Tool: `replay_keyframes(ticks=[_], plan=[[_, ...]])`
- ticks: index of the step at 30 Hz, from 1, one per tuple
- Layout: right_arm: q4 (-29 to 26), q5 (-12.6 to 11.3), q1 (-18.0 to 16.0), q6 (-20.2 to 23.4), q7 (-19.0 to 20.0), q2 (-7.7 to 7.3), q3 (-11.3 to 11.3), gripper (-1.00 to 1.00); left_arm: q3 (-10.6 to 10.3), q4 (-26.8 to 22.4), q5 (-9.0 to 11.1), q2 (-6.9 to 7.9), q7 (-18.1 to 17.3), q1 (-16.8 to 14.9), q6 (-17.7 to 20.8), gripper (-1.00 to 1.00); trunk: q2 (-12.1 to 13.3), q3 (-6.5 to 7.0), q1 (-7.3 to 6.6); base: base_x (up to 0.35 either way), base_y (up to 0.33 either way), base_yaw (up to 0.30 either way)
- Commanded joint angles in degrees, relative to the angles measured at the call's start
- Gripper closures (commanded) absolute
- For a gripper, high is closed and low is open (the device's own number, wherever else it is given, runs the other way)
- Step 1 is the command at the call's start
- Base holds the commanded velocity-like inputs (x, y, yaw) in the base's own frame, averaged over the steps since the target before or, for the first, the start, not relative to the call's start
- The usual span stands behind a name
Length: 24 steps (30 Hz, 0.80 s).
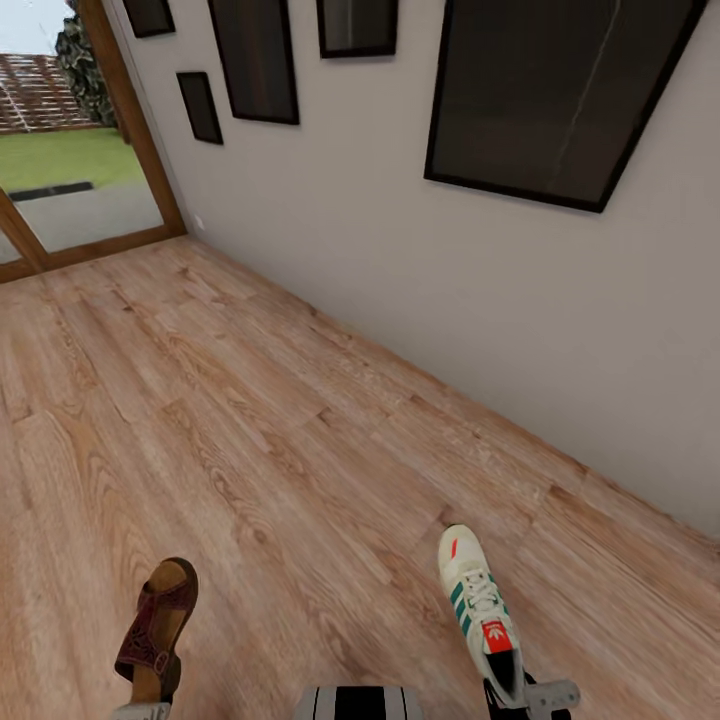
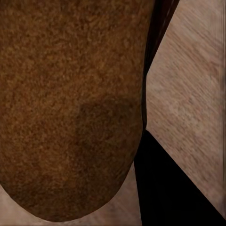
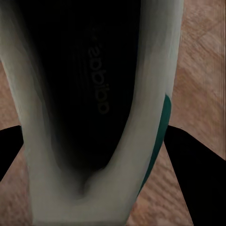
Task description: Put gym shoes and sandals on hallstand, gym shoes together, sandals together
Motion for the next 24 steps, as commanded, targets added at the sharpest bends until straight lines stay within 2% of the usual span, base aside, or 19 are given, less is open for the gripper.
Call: replay_keyframes(ticks=[1, 12, 19, 24], plan=[[0.0, 0.1, 0.0, -0.1, -0.3, -0.03, 0.3, 1.0, 0.4, 0.1, -0.3, -0.04, -0.5, 0.0, -0.2, 1.0, 0.0, 0.28, -0.03, 0.0, 0.0, -0.154], [1.0, 0.1, 0.0, -0.1, -0.3, 0.16, 0.4, 1.0, 0.4, 0.2, -0.3, -0.13, -0.5, 0.0, -0.3, 1.0, 0.2, 3.66, -0.32, 0.0, 0.0, -0.153], [1.5, 0.1, 0.0, -0.1, -0.3, 0.25, 0.4, 1.0, 0.4, 0.2, -0.4, -0.41, -0.5, 0.0, -0.3, 1.0, 0.2, 5.35, -0.5, 0.0, 0.0, -0.042], [1.5, 0.1, 0.0, -0.1, -0.3, 0.27, 0.4, 1.0, 0.4, 0.2, -0.3, -0.48, -0.5, 0.0, -0.3, 1.0, 2.2, 6.26, -1.6, 0.0, 0.0, -0.005]])
